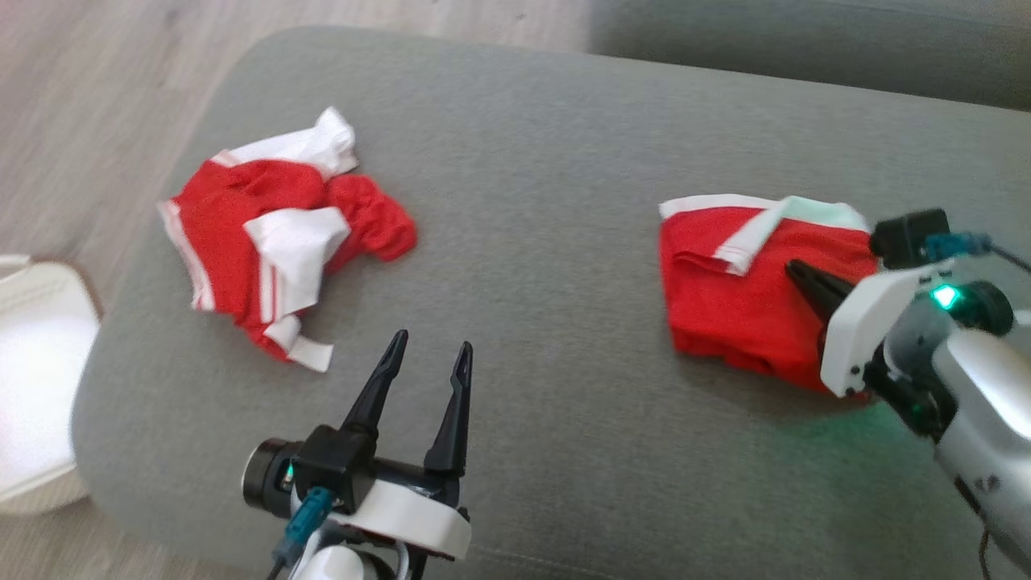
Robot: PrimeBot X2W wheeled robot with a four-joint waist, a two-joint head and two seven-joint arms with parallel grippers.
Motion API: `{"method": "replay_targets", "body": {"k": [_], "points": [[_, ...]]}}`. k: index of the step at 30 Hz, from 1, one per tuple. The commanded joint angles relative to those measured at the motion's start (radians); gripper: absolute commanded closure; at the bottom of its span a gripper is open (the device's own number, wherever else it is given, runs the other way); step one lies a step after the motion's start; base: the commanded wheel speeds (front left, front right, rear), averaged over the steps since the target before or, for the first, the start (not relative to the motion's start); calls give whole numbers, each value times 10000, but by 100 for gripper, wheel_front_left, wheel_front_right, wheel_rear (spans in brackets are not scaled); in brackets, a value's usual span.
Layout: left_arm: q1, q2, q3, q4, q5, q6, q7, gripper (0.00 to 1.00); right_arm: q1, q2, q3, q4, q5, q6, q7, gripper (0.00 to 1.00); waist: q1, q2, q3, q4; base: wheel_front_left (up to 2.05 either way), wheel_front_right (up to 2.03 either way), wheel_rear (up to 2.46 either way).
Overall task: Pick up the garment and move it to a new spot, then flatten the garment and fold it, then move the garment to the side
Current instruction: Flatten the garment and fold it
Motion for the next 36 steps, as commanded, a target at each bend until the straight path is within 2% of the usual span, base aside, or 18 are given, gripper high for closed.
{"method": "replay_targets", "body": {"k": [1,7,11,13,19,20,22,23,24,28,31,36], "points": [[-468,-41,240,-302,-84,2,-78,0,-329,-126,44,-192,67,65,8,100,0,0,166,283,0,0,0],[-579,-41,34,-251,-239,67,-78,0,-878,-243,635,671,493,65,626,100,0,0,346,890,0,0,0],[-655,-41,-104,-262,-318,117,-78,0,-1298,-197,749,1057,760,65,445,100,0,0,479,1144,0,0,0],[-708,-41,-151,-280,-349,146,-78,0,-1573,-150,763,1217,719,65,-16,100,0,0,555,1203,0,0,0],[-756,-41,-139,-220,-342,258,-78,0,-2140,300,782,1794,329,65,-2345,100,0,0,446,1027,0,0,0],[-730,-41,-117,-188,-323,247,-78,0,-2122,406,754,1908,318,65,-2728,74,0,0,350,957,0,0,0],[-655,-41,-16,-190,-277,206,-78,0,-1956,653,783,1984,412,65,-3325,40,0,0,108,768,0,0,0],[-582,-41,86,-191,-246,224,-78,0,-1853,763,767,2021,488,65,-3588,8,0,0,-42,627,0,0,0],[-481,-41,200,-172,-212,241,-78,0,-1751,872,725,2039,542,65,-3883,0,0,0,-171,486,0,0,0],[-45,-41,803,-104,-116,312,-78,0,-1230,1314,472,1835,552,65,-4562,0,0,0,-694,-210,0,0,0],[243,-41,1162,-25,38,269,-78,0,-662,1503,107,1453,143,65,-4696,0,0,0,-1092,-704,0,0,0],[697,-41,1701,22,242,148,-78,0,863,1894,-1679,64,-1318,65,-4710,0,0,0,-1507,-1392,0,0,0]]}}
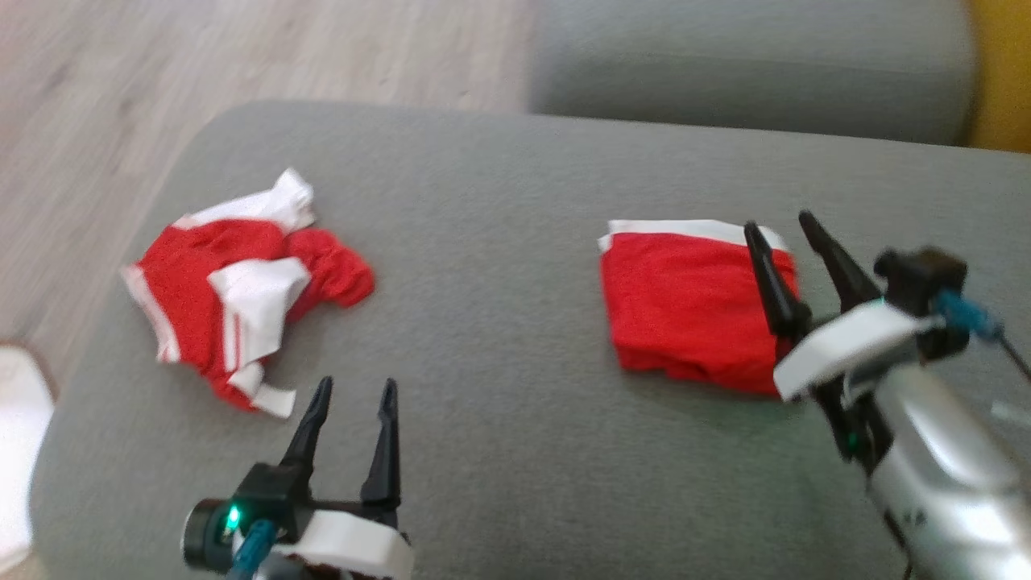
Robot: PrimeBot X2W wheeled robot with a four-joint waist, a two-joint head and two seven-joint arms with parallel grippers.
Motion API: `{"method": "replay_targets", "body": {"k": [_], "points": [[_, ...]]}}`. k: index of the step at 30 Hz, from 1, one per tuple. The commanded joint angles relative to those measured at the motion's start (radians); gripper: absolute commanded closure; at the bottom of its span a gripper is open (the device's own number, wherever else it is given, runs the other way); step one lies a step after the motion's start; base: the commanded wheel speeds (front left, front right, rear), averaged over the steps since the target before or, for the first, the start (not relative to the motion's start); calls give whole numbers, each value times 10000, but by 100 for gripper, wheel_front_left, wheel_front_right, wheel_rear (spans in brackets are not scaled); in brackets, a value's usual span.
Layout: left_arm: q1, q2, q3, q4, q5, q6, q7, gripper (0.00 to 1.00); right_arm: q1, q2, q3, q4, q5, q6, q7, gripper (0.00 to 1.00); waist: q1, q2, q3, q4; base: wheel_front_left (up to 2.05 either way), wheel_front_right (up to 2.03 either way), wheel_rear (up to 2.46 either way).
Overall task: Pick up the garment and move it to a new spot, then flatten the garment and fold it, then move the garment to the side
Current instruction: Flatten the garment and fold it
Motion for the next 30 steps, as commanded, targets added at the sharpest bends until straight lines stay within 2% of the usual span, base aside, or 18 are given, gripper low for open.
{"method": "replay_targets", "body": {"k": [1,6,9,14,20,30], "points": [[-175,-45,484,-316,131,-48,-78,0,596,245,-544,-693,-528,65,-116,0,3,-1,-466,-615,0,0,0],[185,-45,789,-356,174,-105,-78,0,2497,1025,-2221,-2056,-2055,65,-118,0,3,-1,-709,-975,0,0,0],[411,-45,946,-389,216,-141,-78,0,3512,1549,-2715,-2603,-2754,65,-118,0,3,-1,-815,-1117,0,0,0],[695,-45,1026,-484,248,-110,-78,0,4519,2051,-3410,-3131,-3555,65,-119,0,3,-1,-945,-1229,0,0,0],[1257,-45,1162,-670,354,37,-78,0,5411,2504,-4023,-3614,-4131,65,-119,0,3,-1,-1119,-1351,0,0,0],[1387,-45,1283,-694,509,59,-78,0,5727,2710,-4134,-3718,-4483,65,-120,0,3,-1,-1269,-1365,0,0,0]]}}
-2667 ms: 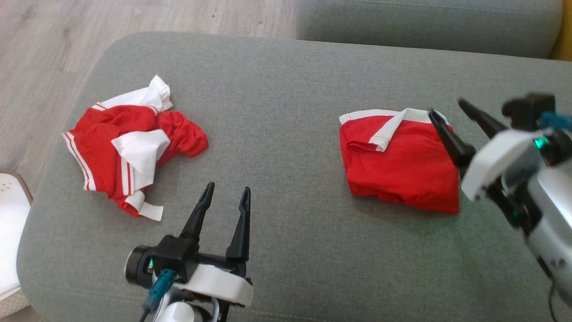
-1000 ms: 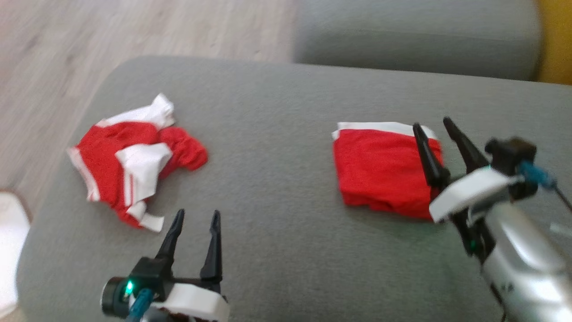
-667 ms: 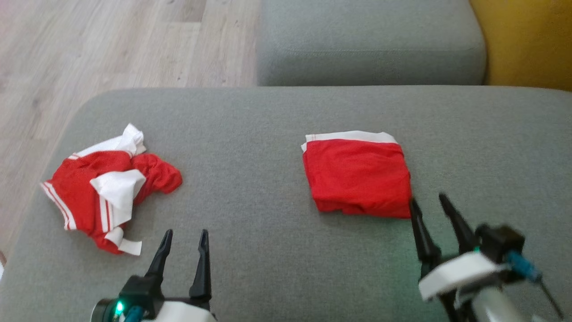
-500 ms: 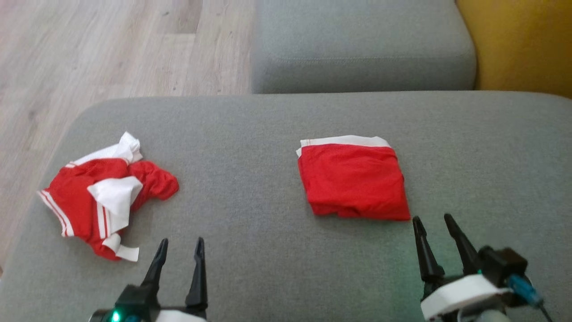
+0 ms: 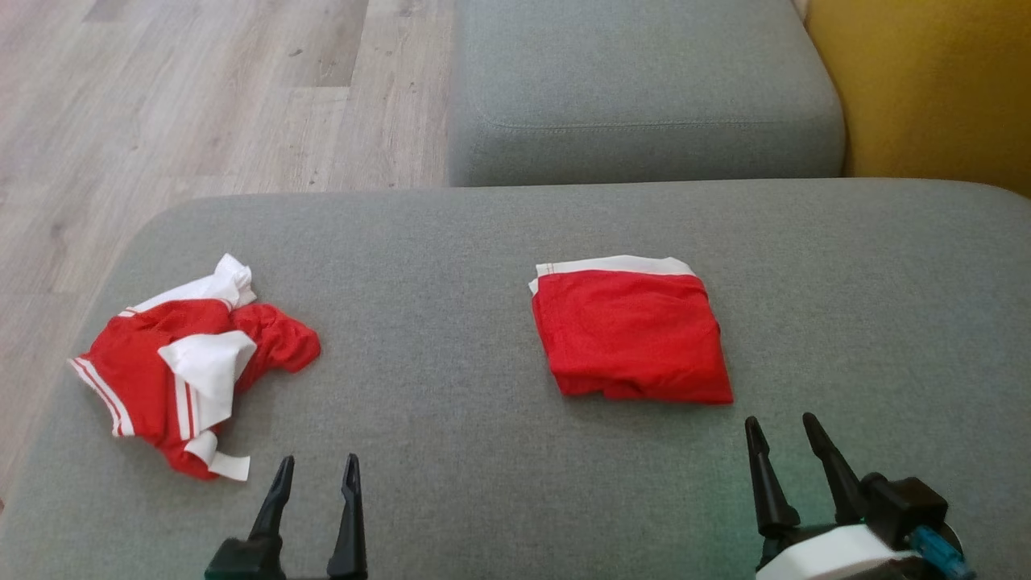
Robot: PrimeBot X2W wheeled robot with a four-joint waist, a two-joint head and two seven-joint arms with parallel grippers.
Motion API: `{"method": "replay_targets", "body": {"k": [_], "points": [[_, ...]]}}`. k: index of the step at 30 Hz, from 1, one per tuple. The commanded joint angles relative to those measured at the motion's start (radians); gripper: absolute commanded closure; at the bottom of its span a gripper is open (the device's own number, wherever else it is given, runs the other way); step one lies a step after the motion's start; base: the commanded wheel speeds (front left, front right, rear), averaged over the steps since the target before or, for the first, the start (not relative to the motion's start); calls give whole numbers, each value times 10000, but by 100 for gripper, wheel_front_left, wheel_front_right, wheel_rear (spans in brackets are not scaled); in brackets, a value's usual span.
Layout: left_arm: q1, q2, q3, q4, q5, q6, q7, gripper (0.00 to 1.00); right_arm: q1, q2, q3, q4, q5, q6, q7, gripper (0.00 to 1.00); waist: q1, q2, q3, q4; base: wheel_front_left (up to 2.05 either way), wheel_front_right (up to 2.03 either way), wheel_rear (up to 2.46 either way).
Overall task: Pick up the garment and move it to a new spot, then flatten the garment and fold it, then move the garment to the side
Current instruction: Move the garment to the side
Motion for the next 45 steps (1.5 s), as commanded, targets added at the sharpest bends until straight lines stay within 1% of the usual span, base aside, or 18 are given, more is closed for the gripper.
{"method": "replay_targets", "body": {"k": [1,12,22,33,40,45], "points": [[-400,-76,344,-357,28,49,-78,0,-283,-29,170,-360,-73,65,-110,0,0,0,-9,-3,0,0,0],[-367,-76,338,-401,215,56,-78,0,-206,0,235,-363,-106,65,-110,0,0,0,-42,-45,0,0,0],[-353,-76,323,-263,513,-121,-78,0,-88,3,392,-283,17,65,-110,0,0,0,-106,-58,0,0,0],[-345,-76,273,-124,554,-238,-78,0,0,4,410,-224,-74,65,-110,0,0,0,-66,10,0,0,0],[-378,-76,140,-125,423,-278,-78,0,-44,4,415,-135,-129,65,-110,0,0,0,243,138,0,0,0],[-598,-76,-74,-163,377,-256,-78,0,-487,-36,382,116,98,65,-110,0,0,0,672,282,0,0,0]]}}
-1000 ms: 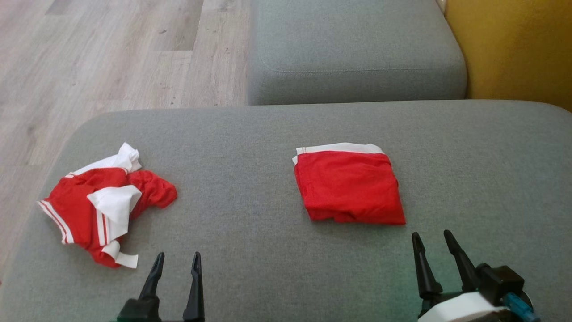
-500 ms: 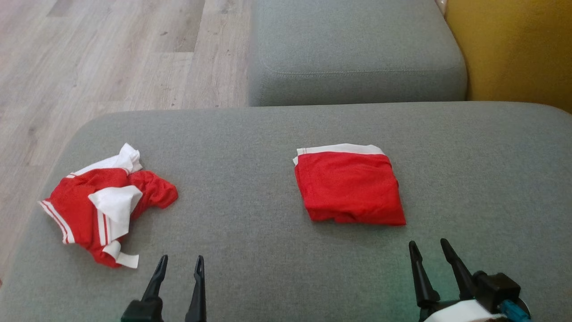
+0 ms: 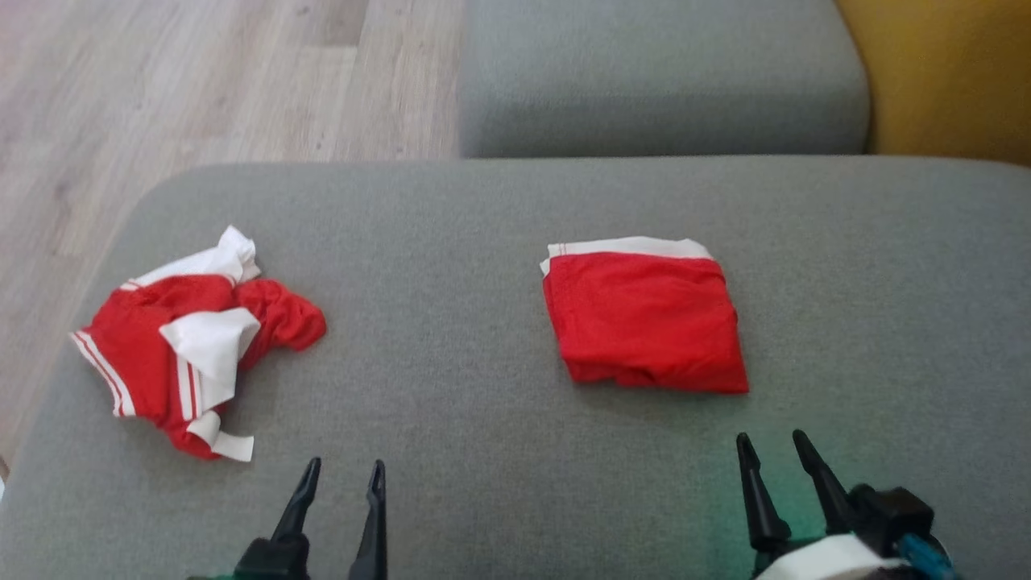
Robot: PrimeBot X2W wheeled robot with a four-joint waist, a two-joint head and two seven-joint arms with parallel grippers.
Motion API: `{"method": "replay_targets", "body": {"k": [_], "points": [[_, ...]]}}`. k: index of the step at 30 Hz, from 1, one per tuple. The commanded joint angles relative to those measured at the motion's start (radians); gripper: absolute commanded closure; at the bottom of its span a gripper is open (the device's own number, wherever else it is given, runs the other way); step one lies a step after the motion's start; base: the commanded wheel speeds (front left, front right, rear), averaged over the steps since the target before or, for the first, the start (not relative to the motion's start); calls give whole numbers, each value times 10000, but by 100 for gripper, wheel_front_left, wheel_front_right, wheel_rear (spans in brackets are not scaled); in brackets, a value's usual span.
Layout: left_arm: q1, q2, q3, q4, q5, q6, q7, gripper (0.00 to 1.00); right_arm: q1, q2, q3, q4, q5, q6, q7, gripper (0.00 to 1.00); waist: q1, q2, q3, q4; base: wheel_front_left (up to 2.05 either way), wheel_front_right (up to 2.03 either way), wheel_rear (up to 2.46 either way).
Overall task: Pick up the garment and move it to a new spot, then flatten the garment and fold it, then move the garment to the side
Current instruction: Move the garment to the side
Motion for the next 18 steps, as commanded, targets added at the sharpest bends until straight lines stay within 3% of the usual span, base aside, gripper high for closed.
{"method": "replay_targets", "body": {"k": [1,8,18], "points": [[-624,-76,176,-371,-46,7,-78,0,-762,-128,361,-70,213,65,-110,0,-1,0,244,100,0,0,0],[-1497,-76,-121,-567,-70,-64,-78,0,-2828,-986,667,821,1600,65,614,0,-1,0,1146,420,0,0,0],[-2500,-76,-775,-563,-241,30,-78,0,-5537,-2551,884,2364,3780,65,3240,0,-1,0,2277,977,0,0,0]]}}
